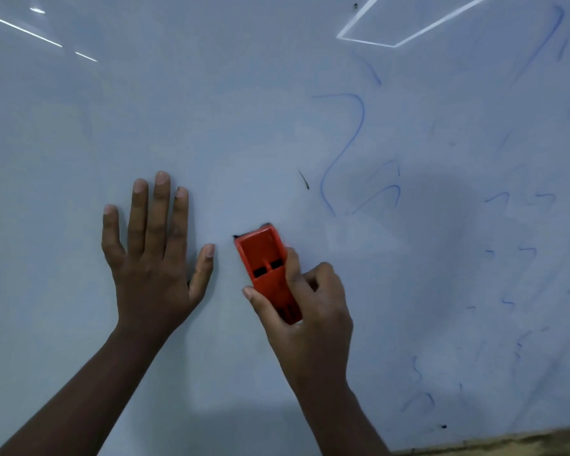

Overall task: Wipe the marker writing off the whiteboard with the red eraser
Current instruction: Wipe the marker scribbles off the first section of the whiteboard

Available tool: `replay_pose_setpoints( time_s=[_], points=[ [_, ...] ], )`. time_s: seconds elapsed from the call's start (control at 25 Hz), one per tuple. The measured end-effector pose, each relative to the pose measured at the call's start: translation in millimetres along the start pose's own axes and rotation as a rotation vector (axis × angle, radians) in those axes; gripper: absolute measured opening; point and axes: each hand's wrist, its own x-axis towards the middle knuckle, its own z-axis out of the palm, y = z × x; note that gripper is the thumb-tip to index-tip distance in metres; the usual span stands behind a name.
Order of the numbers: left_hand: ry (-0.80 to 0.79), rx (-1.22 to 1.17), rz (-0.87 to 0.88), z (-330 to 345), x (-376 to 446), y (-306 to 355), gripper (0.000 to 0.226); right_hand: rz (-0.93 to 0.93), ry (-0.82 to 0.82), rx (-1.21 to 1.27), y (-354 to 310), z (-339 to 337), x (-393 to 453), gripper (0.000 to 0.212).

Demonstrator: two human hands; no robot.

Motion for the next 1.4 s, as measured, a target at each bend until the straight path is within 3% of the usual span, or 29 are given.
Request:
replay_pose_setpoints(
  time_s=[0.08, 0.24, 0.4, 0.56, 0.68, 0.88, 1.0, 1.12, 1.4],
  points=[
    [0.002, -0.006, 0.007, 0, -2, -1, 0.073, 0.001, 0.015, 0.003, 0, -3, 12, 0.068],
    [0.022, -0.017, 0.016, 1, -5, -2, 0.073, 0.195, 0.099, 0.159, 36, -31, 37, 0.069],
    [0.040, -0.018, 0.002, 2, -9, 0, 0.071, 0.365, 0.301, 0.271, 87, -62, 48, 0.071],
    [0.030, -0.014, -0.001, 2, -9, 1, 0.072, 0.472, 0.371, 0.309, 102, -75, 70, 0.061],
    [0.024, -0.015, -0.010, 3, -10, 2, 0.072, 0.361, 0.361, 0.189, 76, -60, 77, 0.063],
    [0.011, -0.014, -0.021, 3, -12, 2, 0.073, -0.058, 0.084, 0.031, 3, -4, 33, 0.067],
    [0.004, -0.001, -0.022, 3, -15, 2, 0.073, -0.195, 0.005, -0.016, -16, 8, 32, 0.069],
    [0.012, -0.003, -0.017, 4, -17, 1, 0.074, -0.204, 0.049, -0.041, -14, -2, 56, 0.067],
    [0.036, 0.004, -0.010, 5, -21, 0, 0.072, 0.095, 0.188, 0.068, 46, -51, 83, 0.068]
  ],
)
